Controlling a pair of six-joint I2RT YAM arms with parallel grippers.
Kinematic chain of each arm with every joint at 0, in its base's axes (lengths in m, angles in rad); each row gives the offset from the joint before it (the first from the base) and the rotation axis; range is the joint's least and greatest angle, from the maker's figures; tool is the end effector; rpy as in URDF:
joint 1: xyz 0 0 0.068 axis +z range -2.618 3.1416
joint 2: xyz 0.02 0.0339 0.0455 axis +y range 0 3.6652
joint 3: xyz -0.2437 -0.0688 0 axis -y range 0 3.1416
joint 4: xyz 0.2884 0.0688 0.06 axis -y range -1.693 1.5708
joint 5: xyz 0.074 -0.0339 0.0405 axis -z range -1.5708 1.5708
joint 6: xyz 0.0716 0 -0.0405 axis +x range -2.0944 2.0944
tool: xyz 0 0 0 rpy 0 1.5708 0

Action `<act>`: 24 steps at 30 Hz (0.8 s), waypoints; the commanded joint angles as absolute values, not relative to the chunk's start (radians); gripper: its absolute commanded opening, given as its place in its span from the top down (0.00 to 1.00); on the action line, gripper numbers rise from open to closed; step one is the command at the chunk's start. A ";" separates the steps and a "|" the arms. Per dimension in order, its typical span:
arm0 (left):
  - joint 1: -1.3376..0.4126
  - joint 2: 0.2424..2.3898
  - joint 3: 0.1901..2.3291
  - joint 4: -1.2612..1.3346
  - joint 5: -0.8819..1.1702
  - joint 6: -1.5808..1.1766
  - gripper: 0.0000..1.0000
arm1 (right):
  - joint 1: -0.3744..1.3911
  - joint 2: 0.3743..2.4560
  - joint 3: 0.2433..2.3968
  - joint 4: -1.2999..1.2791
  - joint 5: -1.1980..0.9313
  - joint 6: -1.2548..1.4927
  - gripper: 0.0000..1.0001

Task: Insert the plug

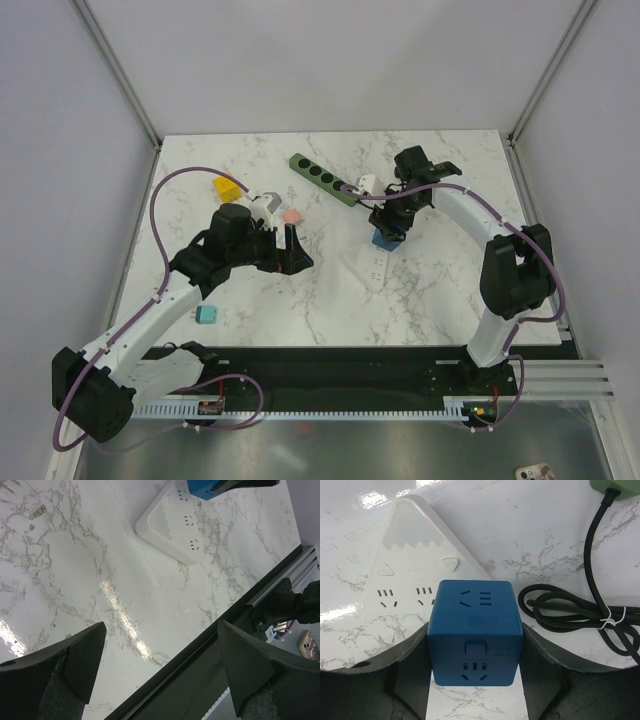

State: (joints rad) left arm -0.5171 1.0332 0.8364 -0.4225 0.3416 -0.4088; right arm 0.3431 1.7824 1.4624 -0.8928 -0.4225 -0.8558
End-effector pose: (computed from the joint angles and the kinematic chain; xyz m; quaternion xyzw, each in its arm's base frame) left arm 0.2532 -0.1716 0.2432 0.1251 0.8705 -0.3368 0.3364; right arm 0.3787 0.1665 0.1875 -0.5737 0.7733 0.1554 0.2207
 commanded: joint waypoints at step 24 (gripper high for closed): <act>-0.512 1.012 0.834 -0.419 0.333 -0.374 0.00 | 0.339 1.801 1.482 -0.925 -0.499 -0.816 1.00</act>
